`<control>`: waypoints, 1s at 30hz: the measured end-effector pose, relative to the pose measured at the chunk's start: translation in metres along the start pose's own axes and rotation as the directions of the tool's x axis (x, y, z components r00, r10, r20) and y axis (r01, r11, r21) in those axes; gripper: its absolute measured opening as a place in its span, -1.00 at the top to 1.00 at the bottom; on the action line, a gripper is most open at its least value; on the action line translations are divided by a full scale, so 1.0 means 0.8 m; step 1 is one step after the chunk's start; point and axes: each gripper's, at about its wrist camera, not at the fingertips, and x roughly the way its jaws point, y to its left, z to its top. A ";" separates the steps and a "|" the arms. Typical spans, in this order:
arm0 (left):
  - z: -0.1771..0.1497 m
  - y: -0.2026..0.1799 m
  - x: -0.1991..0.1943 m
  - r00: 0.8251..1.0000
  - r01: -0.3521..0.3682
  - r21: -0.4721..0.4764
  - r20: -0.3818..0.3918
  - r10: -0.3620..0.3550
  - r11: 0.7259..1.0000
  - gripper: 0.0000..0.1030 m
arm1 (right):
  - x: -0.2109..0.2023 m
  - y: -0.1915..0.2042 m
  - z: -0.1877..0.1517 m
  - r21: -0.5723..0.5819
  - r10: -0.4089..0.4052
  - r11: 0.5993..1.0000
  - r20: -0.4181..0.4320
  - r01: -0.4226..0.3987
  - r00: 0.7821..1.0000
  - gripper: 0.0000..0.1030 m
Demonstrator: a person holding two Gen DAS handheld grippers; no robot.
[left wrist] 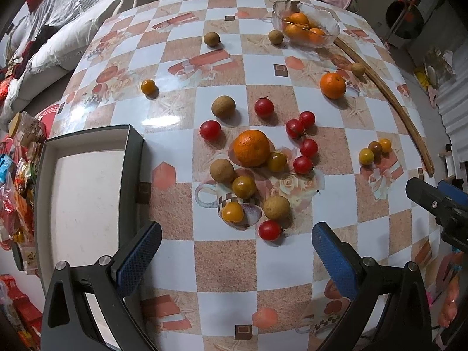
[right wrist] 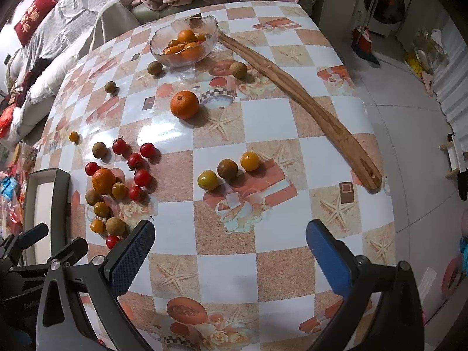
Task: Organize fruits
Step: 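Lower both tools toward the cluster of small fruits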
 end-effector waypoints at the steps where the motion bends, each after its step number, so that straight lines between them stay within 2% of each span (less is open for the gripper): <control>1: 0.000 0.001 0.001 1.000 -0.002 0.000 -0.003 0.002 1.000 -1.00 | 0.000 -0.001 -0.001 0.000 0.002 1.000 0.000 -0.002 1.000 -1.00; 13: -0.009 0.023 0.024 1.000 -0.015 -0.029 -0.026 0.015 0.999 -1.00 | 0.010 0.001 -0.004 -0.014 0.010 1.000 -0.015 -0.011 1.000 -1.00; 22: -0.011 0.024 0.043 1.000 -0.007 0.007 -0.022 0.007 1.000 -1.00 | 0.028 -0.007 -0.012 0.018 0.032 0.999 -0.050 -0.031 0.998 -1.00; 23: -0.011 0.023 0.046 1.000 -0.007 0.012 -0.022 0.007 1.000 -0.96 | 0.030 -0.007 -0.012 0.019 0.035 0.999 -0.051 -0.034 0.998 -1.00; 24: -0.010 0.021 0.050 1.000 -0.011 0.020 -0.020 0.011 1.000 -0.80 | 0.033 -0.006 -0.011 0.021 0.039 0.999 -0.052 -0.038 0.998 -0.99; 26: -0.008 0.020 0.058 0.999 -0.002 0.026 -0.037 0.003 1.000 -0.70 | 0.038 -0.005 -0.009 0.024 0.052 0.998 -0.058 -0.050 0.997 -0.91; 30: -0.004 0.025 0.067 0.999 0.038 -0.010 -0.033 -0.038 0.999 -0.70 | 0.052 0.002 -0.004 0.008 0.067 0.998 -0.067 -0.067 0.995 -0.66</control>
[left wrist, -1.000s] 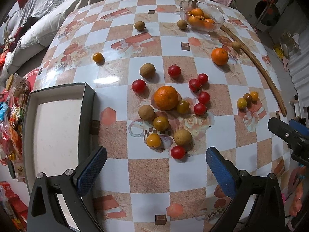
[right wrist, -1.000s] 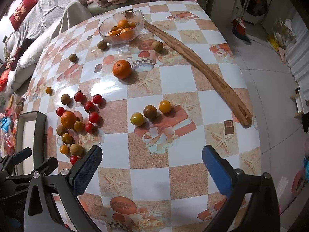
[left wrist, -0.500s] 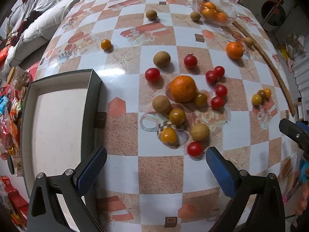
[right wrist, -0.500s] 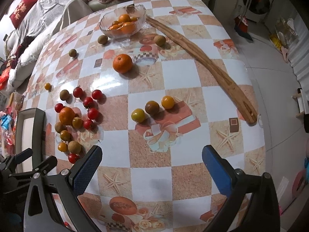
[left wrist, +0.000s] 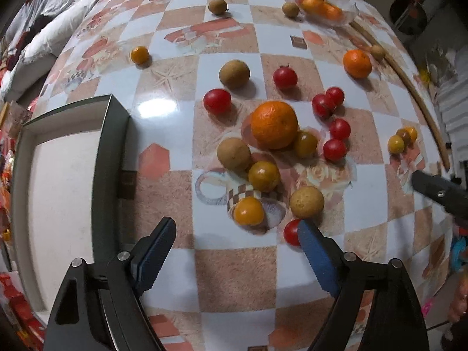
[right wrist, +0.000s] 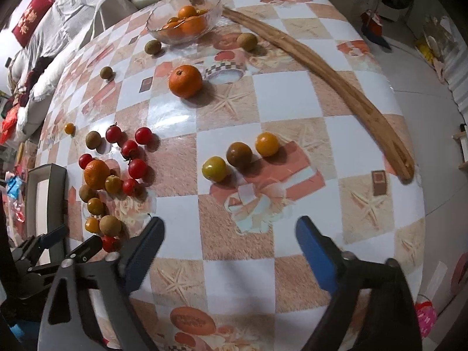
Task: Organize fruits
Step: 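Lower both tools toward the cluster of small fruits, then grasp an orange kumquat with the left tool while the right tool grasps a yellow cherry tomato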
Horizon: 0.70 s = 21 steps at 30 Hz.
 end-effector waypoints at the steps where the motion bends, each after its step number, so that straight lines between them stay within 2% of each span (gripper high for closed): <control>1: 0.002 0.001 0.001 1.000 -0.001 0.003 0.004 0.001 1.000 -0.70 | 0.004 0.001 0.002 -0.002 0.003 1.000 -0.006 -0.003 1.000 -0.55; 3: 0.004 0.001 0.003 1.000 0.004 0.002 0.012 -0.005 1.000 -0.67 | 0.015 0.002 0.004 -0.002 0.015 1.000 -0.026 -0.015 1.000 -0.43; 5: 0.008 0.004 0.004 1.000 0.025 -0.006 0.019 -0.025 1.000 -0.49 | 0.022 0.003 0.006 -0.006 0.016 1.000 -0.032 -0.016 0.999 -0.27; 6: 0.013 0.007 0.005 0.999 0.042 -0.015 0.017 -0.041 0.999 -0.48 | 0.026 0.005 0.007 -0.010 0.015 1.000 -0.036 -0.015 0.999 -0.25; 11: 0.016 0.012 0.001 1.000 0.024 -0.016 0.015 -0.024 1.000 -0.48 | 0.035 0.009 0.014 -0.009 0.012 1.000 -0.032 -0.012 0.999 -0.22; 16: -0.004 0.024 -0.005 1.000 0.024 0.009 0.004 -0.024 1.000 -0.48 | 0.039 0.018 0.022 -0.020 0.012 1.000 -0.018 -0.012 1.000 -0.20; 18: -0.008 0.026 0.001 1.000 0.022 0.013 -0.001 -0.022 1.000 -0.48 | 0.042 0.023 0.027 -0.026 0.007 1.000 -0.006 -0.007 1.000 -0.14; 21: -0.005 0.028 0.009 1.000 0.029 0.012 0.001 -0.029 0.999 -0.47 | 0.045 0.029 0.036 -0.035 -0.006 0.999 0.008 0.006 1.000 0.06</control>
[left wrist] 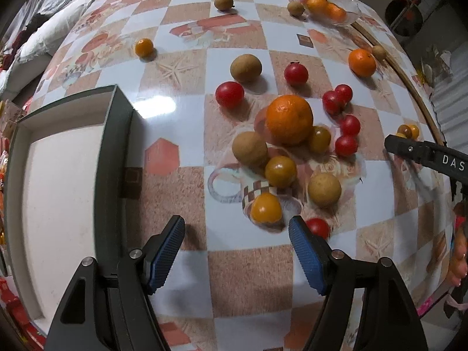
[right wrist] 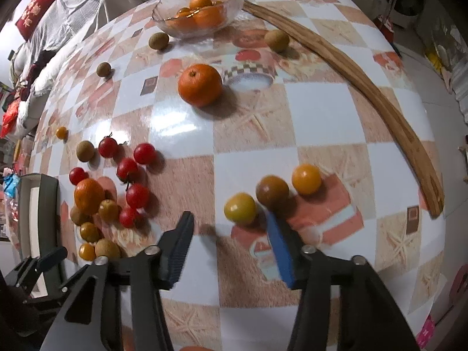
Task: Organize fruits
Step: 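Grasp an orange kumquat with the left tool while the right tool grasps a yellow cherry tomato, then carry both fruits into the white tray and open both tools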
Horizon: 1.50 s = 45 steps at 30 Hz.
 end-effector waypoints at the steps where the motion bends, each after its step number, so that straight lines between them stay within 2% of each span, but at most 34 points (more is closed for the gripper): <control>1: 0.004 -0.002 0.003 1.000 0.001 0.003 0.002 -0.001 1.000 -0.47 | 0.001 0.001 0.002 -0.001 -0.005 1.000 0.002 0.005 1.000 0.11; 2: 0.007 -0.004 0.006 1.000 0.004 0.005 0.002 -0.004 1.000 -0.38 | 0.001 0.002 0.003 -0.001 -0.012 1.000 0.003 0.012 1.000 0.22; 3: 0.008 -0.005 0.005 1.000 -0.005 0.014 0.010 0.005 1.000 -0.37 | 0.001 0.003 0.003 -0.003 -0.022 1.000 0.002 0.022 1.000 0.31; 4: 0.011 -0.006 0.006 1.000 -0.005 0.022 0.013 0.005 1.000 -0.32 | 0.001 0.002 0.003 -0.006 -0.028 1.000 0.005 0.028 1.000 0.48; 5: 0.013 -0.008 0.005 1.000 -0.015 0.028 0.019 0.014 1.000 -0.20 | 0.000 0.000 0.002 -0.005 -0.026 1.000 0.010 0.026 1.000 0.55; 7: 0.020 -0.014 0.008 0.999 -0.032 0.040 0.020 0.032 0.999 -0.07 | 0.000 -0.007 0.001 0.009 0.002 1.000 0.015 -0.002 1.000 0.55; 9: 0.021 -0.025 0.009 0.999 -0.032 0.044 0.026 0.031 0.998 0.26 | -0.001 -0.010 0.001 0.012 0.021 1.000 0.016 -0.022 1.000 0.55; 10: 0.022 -0.028 0.008 1.000 -0.014 0.046 0.028 0.012 0.999 0.38 | -0.001 -0.011 0.001 0.017 0.037 0.999 0.016 -0.037 0.999 0.55; 11: 0.023 -0.030 0.008 1.000 0.008 0.047 0.026 -0.010 0.999 0.60 | -0.003 -0.014 -0.001 0.023 0.050 0.998 0.016 -0.050 0.999 0.55; 14: 0.025 -0.035 0.009 0.999 0.018 0.051 0.030 -0.020 0.999 0.59 | -0.005 -0.017 -0.006 0.036 0.062 0.997 0.012 -0.062 0.998 0.55; 16: 0.026 -0.030 0.009 0.997 0.075 0.021 0.023 -0.075 0.997 0.59 | -0.007 -0.017 -0.009 0.038 0.066 0.997 0.007 -0.066 0.998 0.55; 18: 0.022 -0.020 0.004 0.995 0.098 -0.002 0.022 -0.098 0.995 0.59 | -0.011 -0.016 -0.014 0.036 0.070 0.997 0.002 -0.070 0.998 0.55; 29: 0.012 0.011 -0.053 0.989 0.130 -0.023 0.074 -0.128 0.991 0.59 | -0.037 0.016 -0.022 -0.006 0.107 0.994 0.000 -0.107 0.994 0.55; 38: 0.007 0.087 -0.089 0.990 0.083 -0.104 0.125 -0.069 0.991 0.59 | -0.054 0.108 -0.010 -0.132 0.170 0.977 -0.001 -0.169 0.985 0.55; 45: -0.009 0.185 -0.098 0.990 0.007 -0.228 0.142 0.026 0.974 0.59 | -0.046 0.224 -0.008 -0.277 0.254 0.925 -0.054 -0.259 0.966 0.55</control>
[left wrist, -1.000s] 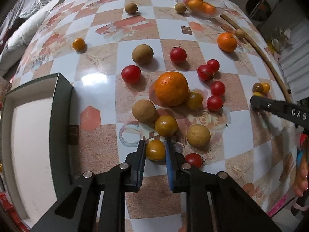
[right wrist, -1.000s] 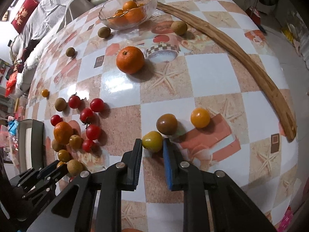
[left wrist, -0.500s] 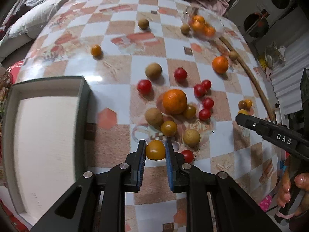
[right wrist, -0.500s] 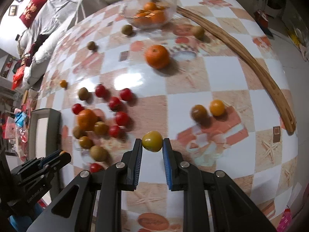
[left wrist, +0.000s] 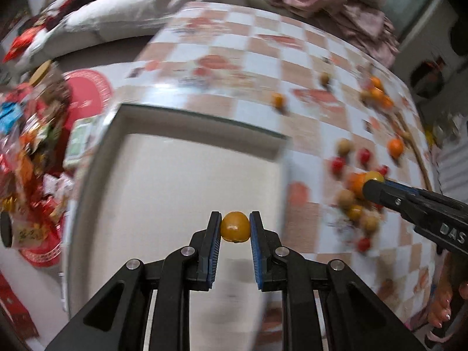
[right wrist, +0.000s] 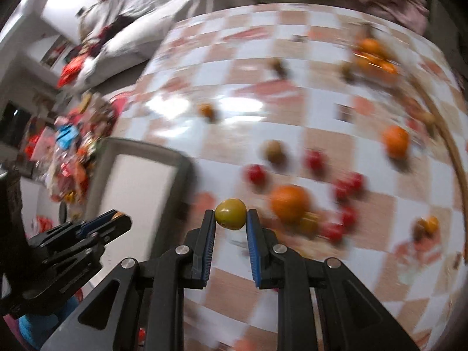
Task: Organize fruits
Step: 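Carry both fruits into the white tray and open both tools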
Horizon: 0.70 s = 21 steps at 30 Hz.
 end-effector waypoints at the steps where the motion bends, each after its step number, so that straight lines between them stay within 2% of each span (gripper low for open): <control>1: 0.000 0.015 0.001 1.000 -0.018 -0.014 0.004 0.018 1.000 0.59 | 0.007 0.014 0.003 -0.019 0.014 1.000 -0.007 -0.014 1.000 0.55; 5: -0.001 0.057 0.013 0.997 -0.075 -0.051 -0.004 0.074 0.996 0.59 | 0.032 0.065 0.014 -0.078 0.057 0.995 -0.041 -0.060 0.998 0.55; 10: 0.000 0.091 0.032 0.993 -0.122 -0.071 -0.013 0.121 0.990 0.59 | 0.073 0.107 0.024 -0.130 0.062 0.989 -0.092 -0.073 0.994 0.55; 21: -0.007 0.102 0.056 0.991 -0.131 -0.029 -0.042 0.130 0.991 0.59 | 0.139 0.137 0.031 -0.220 -0.029 0.975 -0.176 -0.011 0.984 0.54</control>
